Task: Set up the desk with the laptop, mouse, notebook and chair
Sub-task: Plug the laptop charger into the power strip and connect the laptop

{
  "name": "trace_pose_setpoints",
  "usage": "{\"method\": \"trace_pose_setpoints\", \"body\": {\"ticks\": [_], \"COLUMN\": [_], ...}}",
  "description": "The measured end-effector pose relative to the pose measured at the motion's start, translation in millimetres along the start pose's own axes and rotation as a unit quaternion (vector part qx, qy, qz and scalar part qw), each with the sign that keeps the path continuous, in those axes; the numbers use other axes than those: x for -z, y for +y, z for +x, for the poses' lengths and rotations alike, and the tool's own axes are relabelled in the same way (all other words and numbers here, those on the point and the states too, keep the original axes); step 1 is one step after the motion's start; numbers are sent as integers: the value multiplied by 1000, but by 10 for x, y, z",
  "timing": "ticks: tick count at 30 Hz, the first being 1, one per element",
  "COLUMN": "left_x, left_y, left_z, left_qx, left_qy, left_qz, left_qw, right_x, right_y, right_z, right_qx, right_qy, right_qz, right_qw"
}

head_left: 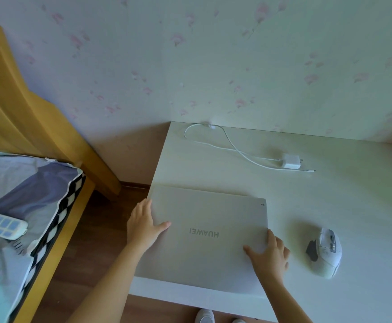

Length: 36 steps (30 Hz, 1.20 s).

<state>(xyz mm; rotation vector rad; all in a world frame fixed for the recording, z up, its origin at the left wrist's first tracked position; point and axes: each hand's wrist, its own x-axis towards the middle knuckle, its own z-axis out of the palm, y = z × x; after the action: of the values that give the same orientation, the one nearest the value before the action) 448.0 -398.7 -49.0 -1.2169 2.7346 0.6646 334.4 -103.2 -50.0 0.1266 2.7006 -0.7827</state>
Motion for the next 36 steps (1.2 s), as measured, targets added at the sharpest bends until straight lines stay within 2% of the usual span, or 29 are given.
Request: {"method": "trace_pose_setpoints", "body": {"ticks": [4, 13, 17, 20, 23, 29, 32, 36], "left_x": [-22, -87, -122, -127, -153, -183, -165, -51], "left_y": [286, 1011, 1379, 1634, 1780, 1730, 1568, 1341], "left_z": [95, 413, 648, 832, 984, 1124, 1139, 1099], "left_qx": [-99, -217, -255, -264, -265, -249, -226, -186], "left_qy": [-21, -38, -37, -35, -37, -52, -54, -55], "left_qz": [18, 19, 28, 29, 41, 47, 53, 55], "left_qw": [995, 975, 966, 963, 963, 966, 971, 979], "right_x": [43, 253, 428, 600, 679, 593, 472, 389], "right_y": [-81, -266, -426, -608, -775, -930, -1012, -1189], "right_z": [37, 383, 953, 1540, 2102, 2785, 2900, 2903], "right_qx": [39, 100, 79, 46, 14, -70, -66, -26], "right_qy": [3, 26, 52, 89, 116, 61, 81, 107], "right_qz": [-31, -77, -12, 38, 38, -62, -70, -18], "right_qw": [999, 992, 995, 994, 992, 994, 992, 994]}}
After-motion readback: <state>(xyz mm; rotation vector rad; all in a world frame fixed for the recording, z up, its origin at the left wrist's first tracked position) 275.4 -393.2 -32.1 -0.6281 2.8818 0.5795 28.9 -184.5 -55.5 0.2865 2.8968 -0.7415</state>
